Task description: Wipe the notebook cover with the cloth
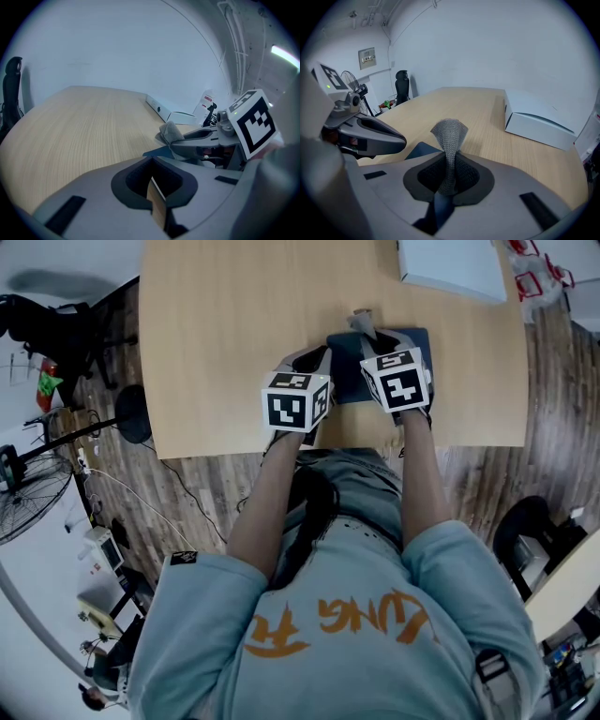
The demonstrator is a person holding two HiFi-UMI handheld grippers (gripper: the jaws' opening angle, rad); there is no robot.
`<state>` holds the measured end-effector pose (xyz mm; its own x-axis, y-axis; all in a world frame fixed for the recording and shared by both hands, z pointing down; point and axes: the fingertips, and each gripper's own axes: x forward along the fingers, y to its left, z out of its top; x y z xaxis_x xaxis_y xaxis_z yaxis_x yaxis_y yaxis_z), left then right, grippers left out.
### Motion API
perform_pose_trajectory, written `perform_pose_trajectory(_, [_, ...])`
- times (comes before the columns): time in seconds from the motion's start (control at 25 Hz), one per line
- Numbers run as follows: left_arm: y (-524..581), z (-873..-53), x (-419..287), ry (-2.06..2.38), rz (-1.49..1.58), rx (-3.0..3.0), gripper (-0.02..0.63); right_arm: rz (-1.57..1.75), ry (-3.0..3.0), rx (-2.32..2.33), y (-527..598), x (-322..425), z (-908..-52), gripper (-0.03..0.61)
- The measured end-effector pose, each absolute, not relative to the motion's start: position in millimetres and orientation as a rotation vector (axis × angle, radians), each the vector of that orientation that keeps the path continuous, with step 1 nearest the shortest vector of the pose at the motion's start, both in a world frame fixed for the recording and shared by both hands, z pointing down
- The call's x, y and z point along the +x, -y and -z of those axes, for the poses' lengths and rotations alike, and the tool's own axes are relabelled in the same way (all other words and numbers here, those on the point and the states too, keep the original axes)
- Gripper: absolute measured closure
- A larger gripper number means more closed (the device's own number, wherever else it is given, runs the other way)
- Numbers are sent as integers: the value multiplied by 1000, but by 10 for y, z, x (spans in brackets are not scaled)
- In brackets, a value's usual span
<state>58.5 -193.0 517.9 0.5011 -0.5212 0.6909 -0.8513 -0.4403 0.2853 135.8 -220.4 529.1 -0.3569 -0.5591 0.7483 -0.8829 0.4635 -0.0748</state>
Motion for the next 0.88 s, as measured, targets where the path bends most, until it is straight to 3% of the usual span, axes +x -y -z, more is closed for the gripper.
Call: perform_pose_trajectory(0.88, [1892, -5172, 822, 1044, -712, 2179, 596, -668, 1934, 1420, 2178, 1966, -5287, 548])
